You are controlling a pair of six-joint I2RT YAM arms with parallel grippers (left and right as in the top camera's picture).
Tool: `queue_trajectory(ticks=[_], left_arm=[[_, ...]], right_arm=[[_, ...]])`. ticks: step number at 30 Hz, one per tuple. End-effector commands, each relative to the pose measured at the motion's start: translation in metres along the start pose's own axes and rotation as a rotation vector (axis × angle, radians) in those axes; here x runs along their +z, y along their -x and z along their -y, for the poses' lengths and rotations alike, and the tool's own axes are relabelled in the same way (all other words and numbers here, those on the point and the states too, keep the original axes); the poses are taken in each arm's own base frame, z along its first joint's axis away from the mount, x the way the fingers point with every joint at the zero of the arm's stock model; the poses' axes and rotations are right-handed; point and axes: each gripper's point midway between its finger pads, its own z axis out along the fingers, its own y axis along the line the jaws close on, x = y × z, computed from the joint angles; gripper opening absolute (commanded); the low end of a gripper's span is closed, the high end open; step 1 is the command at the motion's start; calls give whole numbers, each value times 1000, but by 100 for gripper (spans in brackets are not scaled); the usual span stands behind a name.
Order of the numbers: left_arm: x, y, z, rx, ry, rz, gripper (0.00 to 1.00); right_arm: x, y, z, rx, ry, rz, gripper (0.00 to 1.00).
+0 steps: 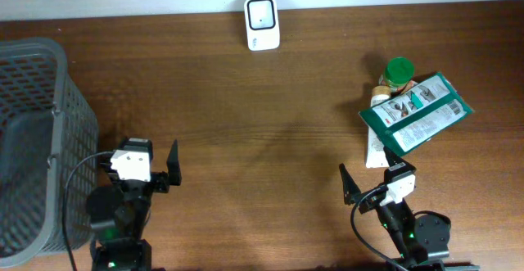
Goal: Scan the item barcode
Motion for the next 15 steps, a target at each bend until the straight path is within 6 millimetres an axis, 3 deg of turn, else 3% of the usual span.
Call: queue_trajectory(ticks=[1, 11, 15], left_arm=[[-4, -14, 5, 18, -12, 25, 99], [-16, -35, 9, 42, 10, 136, 99], [-19, -31, 7, 47, 23, 160, 99]], right_arm=[[0, -2, 1, -3, -4, -1, 98], [0, -2, 1, -3, -4, -1, 98], [0, -2, 1, -3, -4, -1, 98]])
